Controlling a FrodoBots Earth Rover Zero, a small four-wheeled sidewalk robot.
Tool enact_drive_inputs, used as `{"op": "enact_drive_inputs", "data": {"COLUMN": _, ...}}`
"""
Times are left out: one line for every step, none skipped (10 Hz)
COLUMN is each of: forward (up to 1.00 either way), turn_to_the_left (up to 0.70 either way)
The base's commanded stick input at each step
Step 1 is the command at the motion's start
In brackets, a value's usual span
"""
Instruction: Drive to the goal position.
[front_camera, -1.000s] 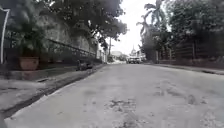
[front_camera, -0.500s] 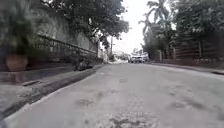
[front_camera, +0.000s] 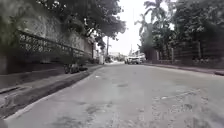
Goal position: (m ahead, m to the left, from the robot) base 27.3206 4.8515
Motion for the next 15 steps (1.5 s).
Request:
{"op": "enact_drive_inputs", "data": {"forward": 1.0, "turn_to_the_left": 0.02}}
{"op": "enact_drive_inputs", "data": {"forward": 1.0, "turn_to_the_left": 0.02}}
{"op": "enact_drive_inputs", "data": {"forward": 1.0, "turn_to_the_left": 0.02}}
{"op": "enact_drive_inputs", "data": {"forward": 1.0, "turn_to_the_left": 0.02}}
{"op": "enact_drive_inputs", "data": {"forward": 1.0, "turn_to_the_left": 0.02}}
{"op": "enact_drive_inputs", "data": {"forward": 1.0, "turn_to_the_left": 0.02}}
{"op": "enact_drive_inputs", "data": {"forward": 1.0, "turn_to_the_left": 0.02}}
{"op": "enact_drive_inputs", "data": {"forward": 1.0, "turn_to_the_left": 0.02}}
{"op": "enact_drive_inputs", "data": {"forward": 1.0, "turn_to_the_left": 0.02}}
{"op": "enact_drive_inputs", "data": {"forward": 1.0, "turn_to_the_left": 0.02}}
{"op": "enact_drive_inputs", "data": {"forward": 1.0, "turn_to_the_left": 0.02}}
{"op": "enact_drive_inputs", "data": {"forward": 1.0, "turn_to_the_left": 0.02}}
{"op": "enact_drive_inputs", "data": {"forward": 1.0, "turn_to_the_left": 0.02}}
{"op": "enact_drive_inputs", "data": {"forward": 1.0, "turn_to_the_left": 0.02}}
{"op": "enact_drive_inputs", "data": {"forward": 1.0, "turn_to_the_left": 0.02}}
